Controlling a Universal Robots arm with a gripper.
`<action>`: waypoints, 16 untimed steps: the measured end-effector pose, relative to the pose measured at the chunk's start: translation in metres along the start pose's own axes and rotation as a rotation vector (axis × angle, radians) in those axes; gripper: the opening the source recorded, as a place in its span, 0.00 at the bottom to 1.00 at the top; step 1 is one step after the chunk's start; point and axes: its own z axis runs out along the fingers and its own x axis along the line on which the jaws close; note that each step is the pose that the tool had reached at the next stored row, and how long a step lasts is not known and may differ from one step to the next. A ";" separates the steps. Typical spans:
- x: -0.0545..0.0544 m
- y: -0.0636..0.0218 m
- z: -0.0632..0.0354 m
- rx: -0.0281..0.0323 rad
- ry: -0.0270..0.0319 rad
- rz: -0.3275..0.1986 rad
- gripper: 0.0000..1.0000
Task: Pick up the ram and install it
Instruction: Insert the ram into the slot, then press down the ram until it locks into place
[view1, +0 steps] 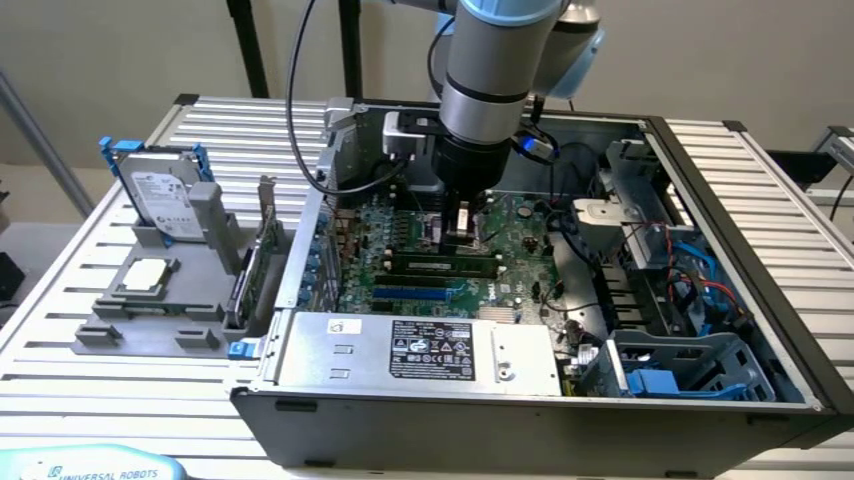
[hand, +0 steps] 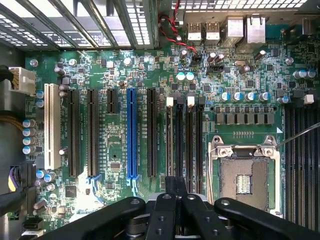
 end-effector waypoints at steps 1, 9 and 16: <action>0.000 0.0000 0.0000 0.0000 0.0000 0.000 0.11; 0.000 0.0000 0.0000 0.0000 0.0000 0.000 0.11; 0.000 0.0008 0.0033 0.0157 -0.0006 0.000 0.11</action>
